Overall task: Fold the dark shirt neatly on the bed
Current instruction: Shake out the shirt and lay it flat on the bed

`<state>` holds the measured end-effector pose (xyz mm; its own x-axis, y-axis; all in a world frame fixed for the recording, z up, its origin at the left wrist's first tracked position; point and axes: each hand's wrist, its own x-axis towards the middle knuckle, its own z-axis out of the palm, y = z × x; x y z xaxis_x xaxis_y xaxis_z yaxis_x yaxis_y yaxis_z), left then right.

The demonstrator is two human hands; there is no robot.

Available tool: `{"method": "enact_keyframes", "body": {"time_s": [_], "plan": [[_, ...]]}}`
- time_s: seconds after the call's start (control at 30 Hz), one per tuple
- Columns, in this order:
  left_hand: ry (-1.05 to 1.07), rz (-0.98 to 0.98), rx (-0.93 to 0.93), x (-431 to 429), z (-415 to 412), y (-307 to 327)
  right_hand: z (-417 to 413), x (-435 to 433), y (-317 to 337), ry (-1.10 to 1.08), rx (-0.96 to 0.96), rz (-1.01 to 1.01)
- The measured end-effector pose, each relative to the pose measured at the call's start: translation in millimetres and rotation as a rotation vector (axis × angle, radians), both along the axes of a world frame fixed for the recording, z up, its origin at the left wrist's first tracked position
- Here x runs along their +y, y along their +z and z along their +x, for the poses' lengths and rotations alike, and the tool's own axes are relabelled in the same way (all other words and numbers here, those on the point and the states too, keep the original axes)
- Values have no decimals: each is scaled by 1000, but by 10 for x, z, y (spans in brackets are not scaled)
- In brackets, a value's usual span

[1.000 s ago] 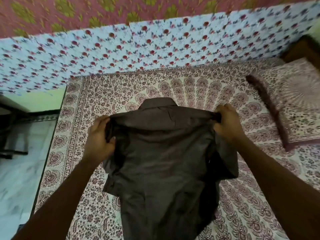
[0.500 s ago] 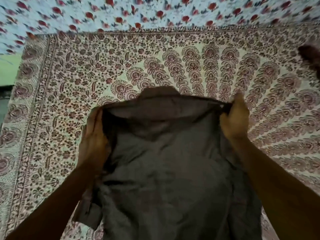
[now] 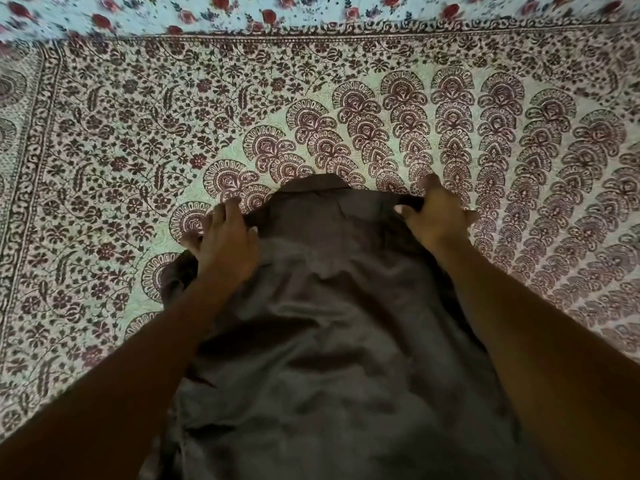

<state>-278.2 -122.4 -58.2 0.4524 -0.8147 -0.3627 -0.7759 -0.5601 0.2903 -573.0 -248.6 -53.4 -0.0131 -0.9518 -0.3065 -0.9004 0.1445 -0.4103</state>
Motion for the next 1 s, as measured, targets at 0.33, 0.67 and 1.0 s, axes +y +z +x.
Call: {"method": "enact_keyframes", "body": {"time_s": [0.33, 0.67, 1.0], "plan": [[21, -248, -125, -487, -141, -78, 133, -175, -331, -75, 235, -239], [-158, -114, -258, 760, -437, -813, 37, 1224, -939, 486, 253, -256], [-304, -208, -328, 1053, -785, -743, 463, 1547, -797, 569, 170, -353]]}}
